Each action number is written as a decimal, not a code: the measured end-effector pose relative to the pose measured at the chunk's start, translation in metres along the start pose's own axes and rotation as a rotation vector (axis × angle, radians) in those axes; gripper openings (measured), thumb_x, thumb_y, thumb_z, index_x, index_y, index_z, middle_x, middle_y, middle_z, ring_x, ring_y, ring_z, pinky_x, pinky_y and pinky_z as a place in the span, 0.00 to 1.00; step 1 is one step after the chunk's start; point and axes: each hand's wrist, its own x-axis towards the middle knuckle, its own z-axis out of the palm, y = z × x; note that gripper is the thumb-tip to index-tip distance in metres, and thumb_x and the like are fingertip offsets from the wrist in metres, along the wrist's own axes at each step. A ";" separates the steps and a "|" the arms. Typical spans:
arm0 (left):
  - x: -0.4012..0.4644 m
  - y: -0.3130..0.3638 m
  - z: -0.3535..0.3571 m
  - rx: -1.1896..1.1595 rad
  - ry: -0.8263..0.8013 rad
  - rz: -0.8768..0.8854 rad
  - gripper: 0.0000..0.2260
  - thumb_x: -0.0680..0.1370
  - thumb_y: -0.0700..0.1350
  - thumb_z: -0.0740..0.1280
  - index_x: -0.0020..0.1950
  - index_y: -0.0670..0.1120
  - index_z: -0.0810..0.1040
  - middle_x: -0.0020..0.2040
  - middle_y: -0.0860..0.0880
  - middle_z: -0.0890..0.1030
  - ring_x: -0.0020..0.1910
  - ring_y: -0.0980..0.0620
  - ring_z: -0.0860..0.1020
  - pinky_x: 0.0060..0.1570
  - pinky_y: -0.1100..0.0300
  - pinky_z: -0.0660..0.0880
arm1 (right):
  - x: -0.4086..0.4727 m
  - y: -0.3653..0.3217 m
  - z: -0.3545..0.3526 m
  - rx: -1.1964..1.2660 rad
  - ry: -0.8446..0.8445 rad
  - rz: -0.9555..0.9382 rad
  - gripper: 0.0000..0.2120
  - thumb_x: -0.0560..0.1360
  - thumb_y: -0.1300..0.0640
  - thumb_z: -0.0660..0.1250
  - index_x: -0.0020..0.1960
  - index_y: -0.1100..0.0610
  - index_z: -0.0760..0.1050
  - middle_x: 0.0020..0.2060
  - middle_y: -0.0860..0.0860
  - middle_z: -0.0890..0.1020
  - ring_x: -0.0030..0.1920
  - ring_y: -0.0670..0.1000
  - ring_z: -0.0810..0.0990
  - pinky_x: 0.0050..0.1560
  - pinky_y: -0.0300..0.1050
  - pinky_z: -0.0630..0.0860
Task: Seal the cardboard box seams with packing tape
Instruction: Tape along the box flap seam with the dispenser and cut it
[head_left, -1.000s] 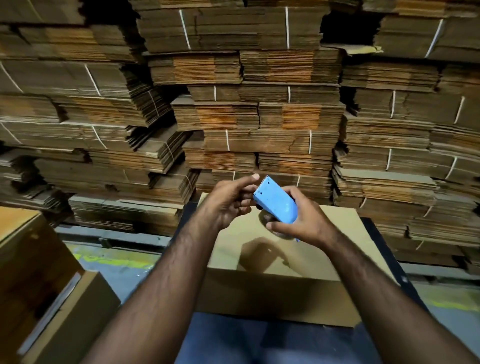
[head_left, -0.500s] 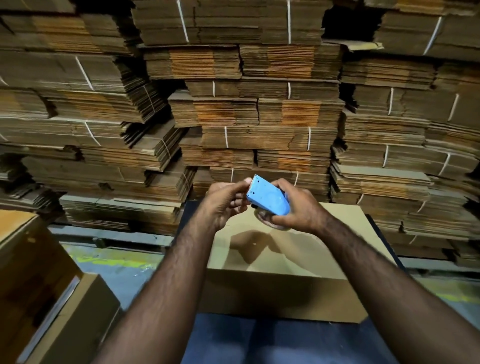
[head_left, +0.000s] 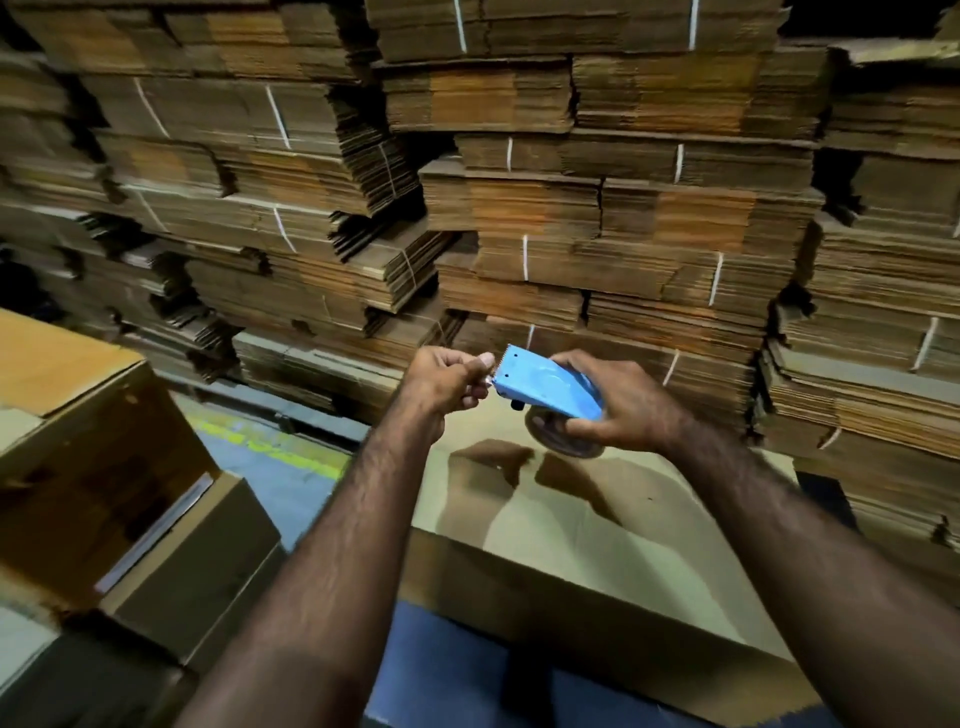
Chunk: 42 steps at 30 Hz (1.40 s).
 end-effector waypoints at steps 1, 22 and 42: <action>0.001 -0.005 -0.002 0.006 0.031 -0.014 0.12 0.79 0.41 0.71 0.36 0.41 0.79 0.25 0.50 0.78 0.22 0.58 0.73 0.23 0.67 0.70 | 0.001 0.005 0.004 0.003 -0.015 -0.023 0.35 0.67 0.42 0.70 0.71 0.51 0.67 0.62 0.50 0.78 0.55 0.49 0.76 0.48 0.37 0.64; 0.042 -0.060 -0.096 0.364 0.351 -0.143 0.09 0.75 0.47 0.76 0.41 0.43 0.81 0.39 0.45 0.84 0.44 0.45 0.84 0.52 0.47 0.83 | 0.059 -0.043 0.051 -0.033 -0.224 -0.001 0.35 0.66 0.32 0.72 0.69 0.42 0.66 0.59 0.49 0.78 0.51 0.48 0.70 0.47 0.47 0.74; 0.037 -0.105 -0.101 0.361 0.287 -0.116 0.16 0.75 0.55 0.74 0.51 0.41 0.85 0.48 0.45 0.86 0.49 0.47 0.83 0.45 0.60 0.75 | 0.082 -0.070 0.060 -0.271 -0.358 0.151 0.35 0.66 0.25 0.64 0.68 0.38 0.66 0.57 0.49 0.78 0.56 0.52 0.73 0.51 0.50 0.73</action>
